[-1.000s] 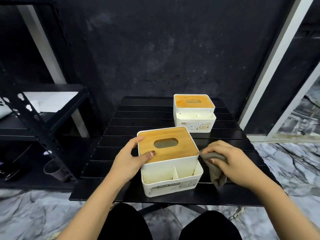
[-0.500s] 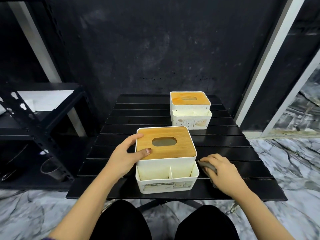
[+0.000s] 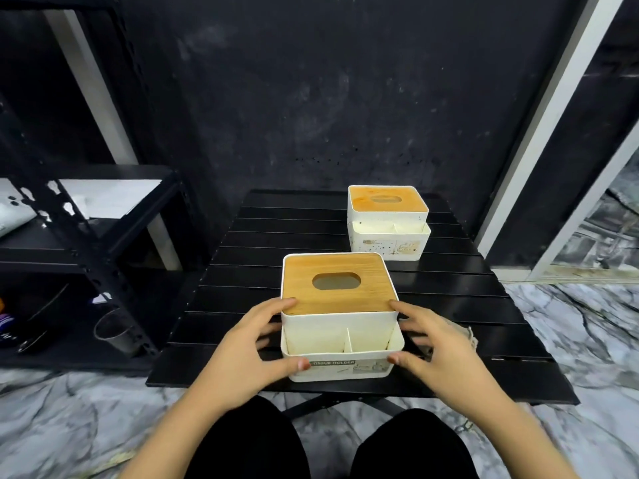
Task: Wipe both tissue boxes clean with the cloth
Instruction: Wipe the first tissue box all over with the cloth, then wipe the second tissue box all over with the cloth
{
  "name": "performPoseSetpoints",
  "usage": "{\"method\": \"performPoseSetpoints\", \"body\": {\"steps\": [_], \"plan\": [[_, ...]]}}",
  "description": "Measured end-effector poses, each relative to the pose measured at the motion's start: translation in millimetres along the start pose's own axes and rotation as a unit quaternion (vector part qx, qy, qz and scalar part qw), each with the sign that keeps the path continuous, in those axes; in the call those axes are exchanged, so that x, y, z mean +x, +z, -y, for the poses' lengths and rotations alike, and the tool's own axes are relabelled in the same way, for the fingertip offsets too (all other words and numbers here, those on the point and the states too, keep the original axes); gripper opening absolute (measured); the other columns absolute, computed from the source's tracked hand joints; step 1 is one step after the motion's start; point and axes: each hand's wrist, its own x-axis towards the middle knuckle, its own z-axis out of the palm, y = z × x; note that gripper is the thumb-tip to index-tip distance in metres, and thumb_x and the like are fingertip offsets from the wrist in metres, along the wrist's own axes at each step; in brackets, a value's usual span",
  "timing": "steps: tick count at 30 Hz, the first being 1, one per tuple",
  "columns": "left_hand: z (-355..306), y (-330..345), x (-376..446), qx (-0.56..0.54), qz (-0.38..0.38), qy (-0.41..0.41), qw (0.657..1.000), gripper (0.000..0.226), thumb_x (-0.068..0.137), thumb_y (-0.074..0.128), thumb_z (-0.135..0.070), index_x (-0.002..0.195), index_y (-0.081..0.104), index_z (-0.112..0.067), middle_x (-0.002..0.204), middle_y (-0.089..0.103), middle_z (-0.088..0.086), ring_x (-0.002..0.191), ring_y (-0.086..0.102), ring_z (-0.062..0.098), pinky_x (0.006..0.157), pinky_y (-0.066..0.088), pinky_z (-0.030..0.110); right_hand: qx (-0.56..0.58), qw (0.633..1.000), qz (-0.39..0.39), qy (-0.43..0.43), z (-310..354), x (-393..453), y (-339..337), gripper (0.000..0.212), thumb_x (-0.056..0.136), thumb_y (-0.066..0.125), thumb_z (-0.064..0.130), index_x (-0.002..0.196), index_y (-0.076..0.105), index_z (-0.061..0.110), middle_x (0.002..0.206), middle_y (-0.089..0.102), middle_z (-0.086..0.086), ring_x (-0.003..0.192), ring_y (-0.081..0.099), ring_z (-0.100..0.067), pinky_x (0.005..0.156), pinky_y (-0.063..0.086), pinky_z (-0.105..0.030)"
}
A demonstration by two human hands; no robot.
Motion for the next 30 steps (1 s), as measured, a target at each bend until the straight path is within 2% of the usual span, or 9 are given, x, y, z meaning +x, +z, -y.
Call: {"method": "performPoseSetpoints", "body": {"steps": [4, 7, 9, 11, 14, 18, 22, 26, 30], "plan": [[7.7, -6.4, 7.2, 0.003, -0.041, 0.007, 0.999, 0.071, 0.067, 0.083, -0.017, 0.116, 0.048, -0.054, 0.123, 0.050, -0.029, 0.106, 0.052, -0.015, 0.081, 0.041, 0.002, 0.000, 1.000, -0.009, 0.020, 9.4, 14.0, 6.8, 0.068, 0.075, 0.074, 0.014, 0.118, 0.035, 0.050, 0.103, 0.054, 0.023, 0.094, 0.052, 0.008, 0.085, 0.041, -0.005], [18.3, -18.5, 20.3, -0.026, -0.062, -0.016, 0.998, 0.070, 0.068, 0.082, -0.014, 0.113, 0.052, -0.058, 0.120, 0.057, -0.022, 0.109, 0.059, -0.001, 0.094, 0.046, 0.019, 0.013, 0.999, -0.004, 0.030, 17.5, 36.7, 17.8, 0.065, 0.077, 0.071, 0.012, 0.126, 0.041, 0.043, 0.101, 0.055, 0.018, 0.087, 0.051, 0.011, 0.075, 0.038, 0.003], [24.7, -29.0, 33.5, -0.053, -0.074, -0.033, 0.995, 0.070, 0.070, 0.080, -0.007, 0.113, 0.053, -0.055, 0.119, 0.054, -0.026, 0.111, 0.060, 0.010, 0.095, 0.048, 0.029, 0.012, 0.999, -0.001, 0.032, 21.5, 57.1, 27.0, 0.065, 0.077, 0.071, 0.012, 0.130, 0.044, 0.037, 0.105, 0.059, 0.011, 0.086, 0.055, 0.004, 0.078, 0.043, -0.004], [31.2, -40.7, 49.9, -0.056, -0.082, -0.036, 0.994, 0.068, 0.073, 0.077, -0.004, 0.117, 0.051, -0.049, 0.124, 0.052, -0.023, 0.111, 0.060, 0.015, 0.089, 0.050, 0.026, 0.018, 0.999, 0.001, 0.036, 23.1, 79.9, 36.6, 0.065, 0.077, 0.071, 0.014, 0.131, 0.043, 0.037, 0.104, 0.063, 0.006, 0.087, 0.058, -0.002, 0.080, 0.046, -0.013], [39.5, -58.7, 77.8, -0.038, -0.088, -0.033, 0.995, 0.067, 0.075, 0.076, -0.008, 0.123, 0.049, -0.046, 0.130, 0.053, -0.014, 0.102, 0.064, 0.009, 0.083, 0.050, 0.018, 0.018, 0.999, 0.000, 0.037, 23.7, 115.5, 49.3, 0.065, 0.078, 0.071, 0.017, 0.132, 0.042, 0.038, 0.095, 0.067, 0.001, 0.084, 0.059, -0.002, 0.070, 0.041, -0.006], [44.3, -78.0, 117.4, -0.053, -0.081, -0.039, 0.994, 0.064, 0.077, 0.073, -0.005, 0.118, 0.047, -0.047, 0.126, 0.052, -0.007, 0.087, 0.068, 0.000, 0.073, 0.050, 0.012, 0.036, 0.998, -0.011, 0.046, 20.9, 159.2, 62.1, 0.064, 0.078, 0.071, 0.014, 0.132, 0.042, 0.034, 0.095, 0.069, -0.004, 0.080, 0.065, -0.010, 0.070, 0.047, -0.014], [52.1, -91.5, 153.9, -0.025, -0.072, -0.055, 0.996, 0.063, 0.081, 0.071, -0.011, 0.119, 0.043, -0.052, 0.130, 0.055, -0.008, 0.120, 0.050, 0.001, 0.104, 0.042, 0.037, 0.035, 0.998, -0.031, 0.042, 17.6, 196.6, 70.1, 0.064, 0.078, 0.071, 0.013, 0.132, 0.043, 0.034, 0.115, 0.063, 0.000, 0.079, 0.066, -0.012, 0.063, 0.045, -0.010], [57.6, -98.3, 179.9, -0.020, -0.074, -0.067, 0.995, 0.061, 0.084, 0.068, -0.015, 0.128, 0.042, -0.047, 0.132, 0.056, -0.007, 0.126, 0.047, 0.010, 0.108, 0.037, 0.041, 0.023, 0.998, -0.049, 0.032, 14.8, 225.5, 76.4, 0.063, 0.079, 0.070, 0.015, 0.132, 0.043, 0.034, 0.116, 0.063, -0.004, 0.079, 0.066, -0.018, 0.073, 0.049, -0.022], [59.9, -102.8, 199.0, -0.021, -0.071, -0.071, 0.995, 0.059, 0.086, 0.065, -0.016, 0.128, 0.039, -0.049, 0.131, 0.055, -0.011, 0.124, 0.047, 0.010, 0.105, 0.039, 0.041, 0.034, 0.998, -0.049, 0.037, 12.2, 247.6, 81.5, 0.065, 0.080, 0.070, 0.015, 0.134, 0.040, 0.034, 0.123, 0.059, 0.002, 0.095, 0.062, -0.015, 0.078, 0.046, -0.022]]}}
